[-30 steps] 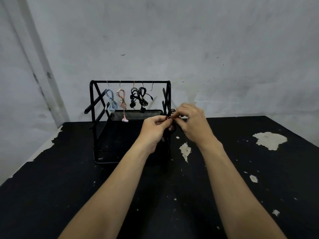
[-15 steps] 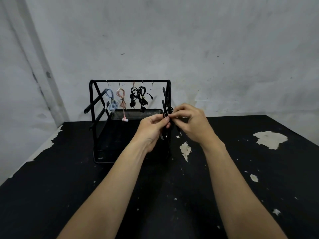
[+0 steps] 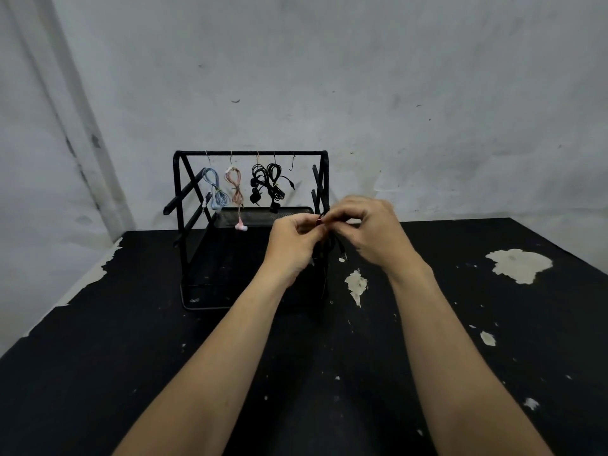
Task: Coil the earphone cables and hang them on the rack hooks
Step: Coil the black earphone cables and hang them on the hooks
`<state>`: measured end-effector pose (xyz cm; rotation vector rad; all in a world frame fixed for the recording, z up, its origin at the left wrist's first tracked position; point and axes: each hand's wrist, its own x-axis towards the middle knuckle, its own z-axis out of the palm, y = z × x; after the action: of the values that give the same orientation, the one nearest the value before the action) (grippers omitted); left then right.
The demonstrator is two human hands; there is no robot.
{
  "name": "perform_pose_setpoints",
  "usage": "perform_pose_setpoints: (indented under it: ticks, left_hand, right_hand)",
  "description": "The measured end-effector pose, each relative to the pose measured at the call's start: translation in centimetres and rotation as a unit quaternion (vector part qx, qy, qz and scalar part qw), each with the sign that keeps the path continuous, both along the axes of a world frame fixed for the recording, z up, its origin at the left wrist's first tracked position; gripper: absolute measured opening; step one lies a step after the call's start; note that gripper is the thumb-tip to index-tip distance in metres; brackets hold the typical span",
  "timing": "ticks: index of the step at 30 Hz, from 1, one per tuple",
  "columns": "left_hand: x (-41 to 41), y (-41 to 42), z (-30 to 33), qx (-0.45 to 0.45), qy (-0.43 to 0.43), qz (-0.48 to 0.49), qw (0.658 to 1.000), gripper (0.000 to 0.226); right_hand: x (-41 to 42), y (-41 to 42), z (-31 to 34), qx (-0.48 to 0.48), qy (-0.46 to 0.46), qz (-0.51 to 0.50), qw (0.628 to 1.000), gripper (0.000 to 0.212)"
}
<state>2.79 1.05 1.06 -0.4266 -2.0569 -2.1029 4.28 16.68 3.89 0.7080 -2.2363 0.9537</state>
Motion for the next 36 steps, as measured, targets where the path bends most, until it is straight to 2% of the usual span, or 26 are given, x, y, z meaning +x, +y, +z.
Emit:
perform_pose_setpoints:
  ticks: [5,11,26,29,36]
  left_hand:
    - [-0.1,-0.1,0.2,0.046,-0.034,-0.013,0.998,0.011]
    - [-0.1,0.1,0.0,0.042,-0.036,-0.013,0.998,0.013]
    - [-0.4,-0.5,-0.1,0.021,-0.051,0.010,0.998,0.009]
    - [-0.5,-0.6,-0.2,0.040,-0.064,-0.003,0.997,0.004]
    - [-0.6,-0.8,0.0,0.135,-0.096,-0.053,0.985,0.008]
  right_hand:
    - [-0.2,0.1,-0.4,0.036,0.018,-0.002,0.999,0.017]
    - [0.2,-0.3,-0.2,-0.037,0.040,0.012,0.998,0.014]
    - [-0.3,0.5,-0.5,0.035,-0.030,0.002,0.999,0.016]
    - [-0.3,0.4,-0.7,0.010,-0.023,-0.007,1.000,0.015]
    - [-0.4,0.0,-1.1,-0.026,-0.006,-0.039,0.999,0.013]
